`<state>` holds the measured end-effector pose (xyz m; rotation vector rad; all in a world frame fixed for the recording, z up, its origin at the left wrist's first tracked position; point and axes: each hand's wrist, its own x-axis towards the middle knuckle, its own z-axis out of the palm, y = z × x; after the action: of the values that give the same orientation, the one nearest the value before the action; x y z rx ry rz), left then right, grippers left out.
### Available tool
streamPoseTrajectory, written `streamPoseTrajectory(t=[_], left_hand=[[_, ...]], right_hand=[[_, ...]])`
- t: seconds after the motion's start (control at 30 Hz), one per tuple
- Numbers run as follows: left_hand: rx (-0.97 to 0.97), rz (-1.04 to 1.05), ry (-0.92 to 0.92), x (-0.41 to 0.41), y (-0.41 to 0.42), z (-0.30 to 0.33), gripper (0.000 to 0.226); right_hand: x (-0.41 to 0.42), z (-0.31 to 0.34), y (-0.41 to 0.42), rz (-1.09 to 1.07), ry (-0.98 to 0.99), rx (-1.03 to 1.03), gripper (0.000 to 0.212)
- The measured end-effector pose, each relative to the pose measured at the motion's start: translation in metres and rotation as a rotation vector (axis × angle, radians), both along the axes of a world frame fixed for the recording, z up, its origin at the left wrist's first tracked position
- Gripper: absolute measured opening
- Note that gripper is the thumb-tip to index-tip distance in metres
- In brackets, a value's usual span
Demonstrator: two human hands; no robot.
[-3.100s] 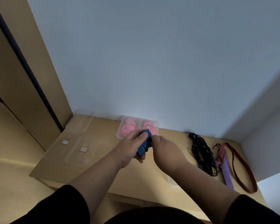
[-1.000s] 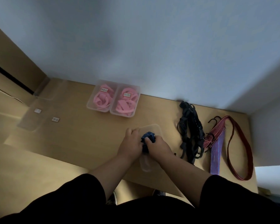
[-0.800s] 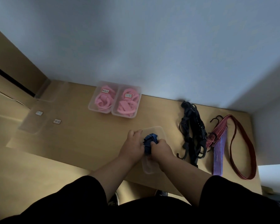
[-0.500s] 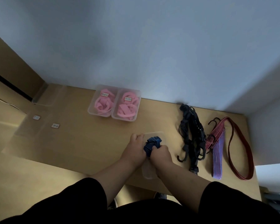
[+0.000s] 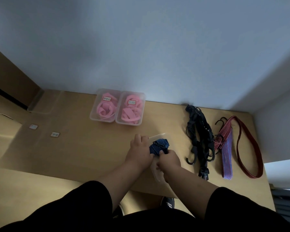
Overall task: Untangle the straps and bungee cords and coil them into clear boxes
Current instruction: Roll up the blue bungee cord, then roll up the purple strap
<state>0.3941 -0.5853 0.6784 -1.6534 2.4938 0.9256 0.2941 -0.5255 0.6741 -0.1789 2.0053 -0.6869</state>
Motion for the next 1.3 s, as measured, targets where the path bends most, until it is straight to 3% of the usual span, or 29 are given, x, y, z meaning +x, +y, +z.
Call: streamPoseTrajectory(t=[0.3, 0.5, 0.6, 0.67, 0.83, 1.0, 1.17, 1.3], left_hand=[[-0.04, -0.019, -0.105, -0.007, -0.009, -0.003, 0.061], [-0.132, 0.043, -0.249, -0.006, -0.013, 0.0, 0.064], [-0.197, 0.024, -0.24, -0.012, -0.014, 0.008, 0.063], [-0.229, -0.024, -0.194, -0.019, -0.015, 0.016, 0.057], [-0.242, -0.157, -0.06, -0.052, -0.009, 0.033, 0.051], [-0.183, -0.28, 0.027, -0.1, 0.01, 0.042, 0.046], [-0.073, -0.444, 0.027, -0.157, 0.042, 0.044, 0.016], [-0.007, -0.558, 0.009, -0.198, 0.074, 0.041, 0.018]], right_hand=[[0.001, -0.003, -0.004, 0.002, 0.08, -0.098, 0.021], [-0.004, 0.015, -0.011, 0.224, 0.116, -0.166, 0.023], [-0.014, 0.026, -0.008, 0.329, 0.204, -0.166, 0.017], [-0.023, 0.035, -0.005, 0.356, 0.232, -0.188, 0.025], [-0.059, 0.055, 0.01, 0.293, 0.254, -0.276, 0.044], [-0.11, 0.066, 0.039, 0.211, 0.287, -0.274, 0.036], [-0.164, 0.066, 0.084, 0.131, 0.313, -0.193, 0.018], [-0.201, 0.058, 0.116, 0.06, 0.379, -0.089, 0.02]])
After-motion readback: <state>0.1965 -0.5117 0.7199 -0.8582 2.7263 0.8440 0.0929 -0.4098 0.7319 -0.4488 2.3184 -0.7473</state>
